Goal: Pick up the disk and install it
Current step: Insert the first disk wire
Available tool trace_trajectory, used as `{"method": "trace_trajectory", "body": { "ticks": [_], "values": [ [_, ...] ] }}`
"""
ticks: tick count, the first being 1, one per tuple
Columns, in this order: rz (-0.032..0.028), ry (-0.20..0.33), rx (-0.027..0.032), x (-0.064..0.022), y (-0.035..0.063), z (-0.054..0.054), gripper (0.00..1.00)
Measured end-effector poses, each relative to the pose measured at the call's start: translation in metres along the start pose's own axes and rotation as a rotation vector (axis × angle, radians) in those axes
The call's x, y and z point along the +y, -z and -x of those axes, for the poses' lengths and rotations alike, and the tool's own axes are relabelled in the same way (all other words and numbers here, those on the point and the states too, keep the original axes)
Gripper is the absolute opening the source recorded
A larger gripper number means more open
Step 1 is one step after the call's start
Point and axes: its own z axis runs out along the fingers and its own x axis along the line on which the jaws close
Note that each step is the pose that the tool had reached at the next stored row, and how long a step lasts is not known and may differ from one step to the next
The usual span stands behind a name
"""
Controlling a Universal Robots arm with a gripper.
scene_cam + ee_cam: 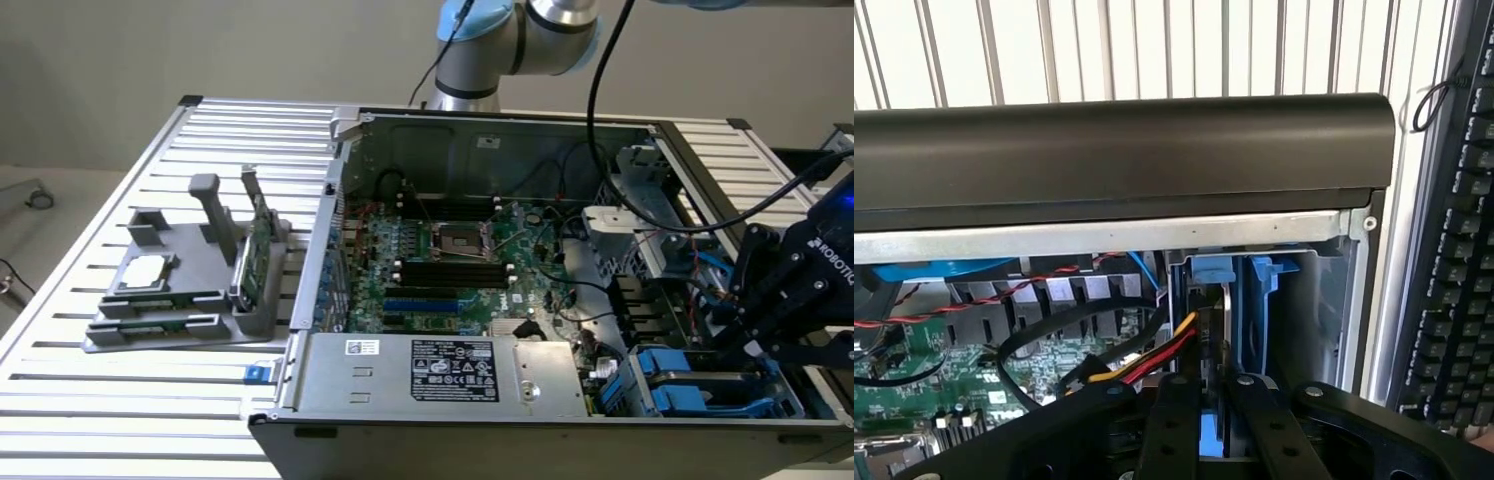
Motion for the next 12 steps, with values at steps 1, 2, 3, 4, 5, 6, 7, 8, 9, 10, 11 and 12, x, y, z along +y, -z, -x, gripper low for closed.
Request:
{"method": "trace_trajectory", "body": {
  "ticks": [1,2,3,4,5,6,7,8,9,10,11,12],
  "values": [
    [-0.0001,0.000,0.0001,-0.0001,0.0000,-0.0005,0.16],
    [-0.0001,0.000,0.0001,-0.0001,0.0000,-0.0007,0.16],
    [-0.0002,0.000,0.0001,-0.0001,0.0000,-0.0008,0.16],
    [-0.0002,0.000,0.0001,-0.0001,0.0000,-0.0009,0.16],
    [-0.0001,0.000,0.0000,-0.0001,0.0000,-0.0009,0.16],
    [-0.0001,0.000,0.0001,-0.0001,0.0000,-0.0009,0.16],
    [-0.0002,0.000,0.0000,0.0000,0.0000,-0.0010,0.16],
    [-0.0002,0.000,0.0000,0.0002,0.0001,-0.0010,0.16],
    [-0.0002,0.000,0.0000,0.0002,0.0002,-0.0010,0.16],
    [-0.0002,0.000,0.0000,0.0003,0.0002,-0.0010,0.16],
    [-0.0002,0.000,0.0000,0.0004,0.0002,-0.0009,0.16],
    [0.0000,0.000,0.0002,0.0006,0.0001,-0.0009,0.16]
  ]
}}
